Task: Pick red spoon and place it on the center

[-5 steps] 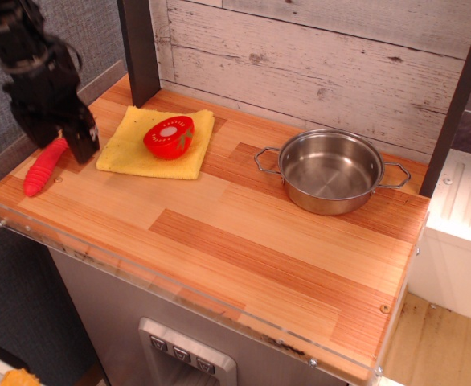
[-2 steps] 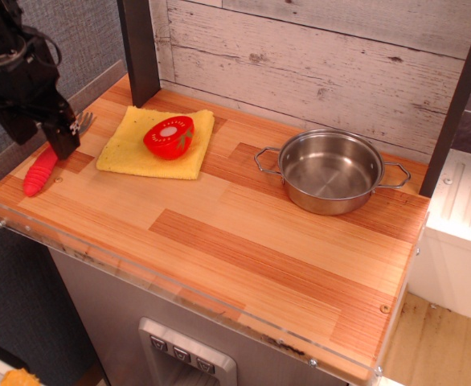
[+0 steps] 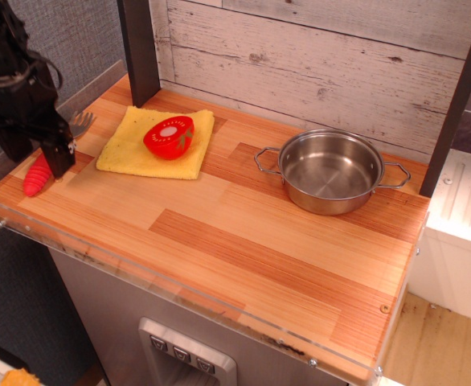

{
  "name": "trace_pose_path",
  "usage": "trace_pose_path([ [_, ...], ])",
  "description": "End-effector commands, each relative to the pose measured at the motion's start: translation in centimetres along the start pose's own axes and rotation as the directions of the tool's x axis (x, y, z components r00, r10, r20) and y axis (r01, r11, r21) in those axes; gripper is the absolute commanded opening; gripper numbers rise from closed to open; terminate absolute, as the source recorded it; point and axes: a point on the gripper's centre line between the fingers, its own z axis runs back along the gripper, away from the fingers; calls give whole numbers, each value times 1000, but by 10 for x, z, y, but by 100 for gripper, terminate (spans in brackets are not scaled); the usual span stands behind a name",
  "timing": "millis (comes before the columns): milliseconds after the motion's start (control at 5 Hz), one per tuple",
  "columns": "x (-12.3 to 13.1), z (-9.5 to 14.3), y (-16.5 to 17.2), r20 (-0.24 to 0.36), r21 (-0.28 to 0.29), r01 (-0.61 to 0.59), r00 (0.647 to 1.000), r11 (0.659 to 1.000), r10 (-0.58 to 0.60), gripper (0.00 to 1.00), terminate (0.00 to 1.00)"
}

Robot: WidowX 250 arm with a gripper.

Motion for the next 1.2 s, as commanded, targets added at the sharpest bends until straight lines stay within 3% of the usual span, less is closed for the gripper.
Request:
trace_pose_path([
  [0,2,-2,2,4,22,-4,1000,1000,4,100,0],
  [200,2,-1,-1,5,18,-12,1000,1000,12,0,0],
  [400,3,12,-2,20,30,-11,1000,999,11,0,0],
  [600,2,51,-1,72,73,-76,995,994,71,0,0],
  [800,-7,104,-26,168,126,-142,979,982,120,0,0],
  [1000,-9,124,-69,201,56,-40,979,998,28,0,0],
])
